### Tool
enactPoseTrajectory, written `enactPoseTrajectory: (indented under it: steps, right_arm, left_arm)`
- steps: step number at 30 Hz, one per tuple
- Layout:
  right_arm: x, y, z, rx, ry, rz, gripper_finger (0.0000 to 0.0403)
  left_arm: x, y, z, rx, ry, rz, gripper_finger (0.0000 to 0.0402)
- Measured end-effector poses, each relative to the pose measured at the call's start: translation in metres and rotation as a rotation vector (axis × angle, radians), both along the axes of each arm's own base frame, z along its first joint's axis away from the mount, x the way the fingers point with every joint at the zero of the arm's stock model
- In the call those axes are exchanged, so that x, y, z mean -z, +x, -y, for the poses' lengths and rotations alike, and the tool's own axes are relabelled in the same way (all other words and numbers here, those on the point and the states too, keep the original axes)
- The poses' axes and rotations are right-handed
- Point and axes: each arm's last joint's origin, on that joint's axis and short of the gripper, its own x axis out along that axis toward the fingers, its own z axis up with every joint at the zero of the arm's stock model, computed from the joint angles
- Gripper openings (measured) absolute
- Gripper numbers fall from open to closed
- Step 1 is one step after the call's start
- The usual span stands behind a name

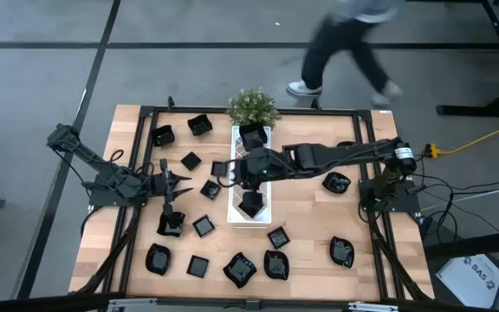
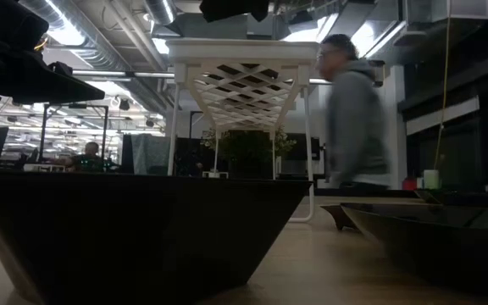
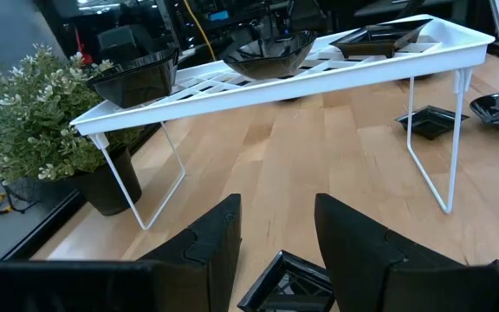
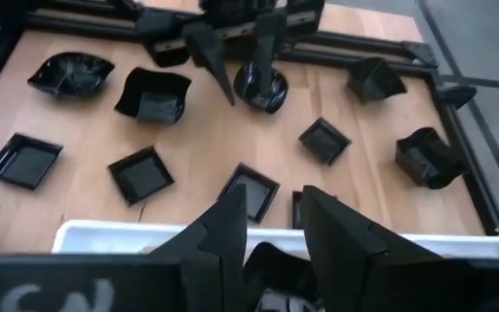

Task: Pick & Place Mini shaped plates
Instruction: Stack the square plate on top of the square plate on the shelf

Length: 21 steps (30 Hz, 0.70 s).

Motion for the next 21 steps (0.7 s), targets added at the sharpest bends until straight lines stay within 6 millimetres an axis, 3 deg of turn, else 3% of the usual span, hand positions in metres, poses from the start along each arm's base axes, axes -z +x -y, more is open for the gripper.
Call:
enactPoseTrajectory:
  steps: [21]
  right_arm:
    - [-0.0008,0.0005,0.0037,0.009,0.001,0.007,0.0113]
  left_arm:
    - [0.0,0.0,0.0,0.0,0.0,0.0,0.0143]
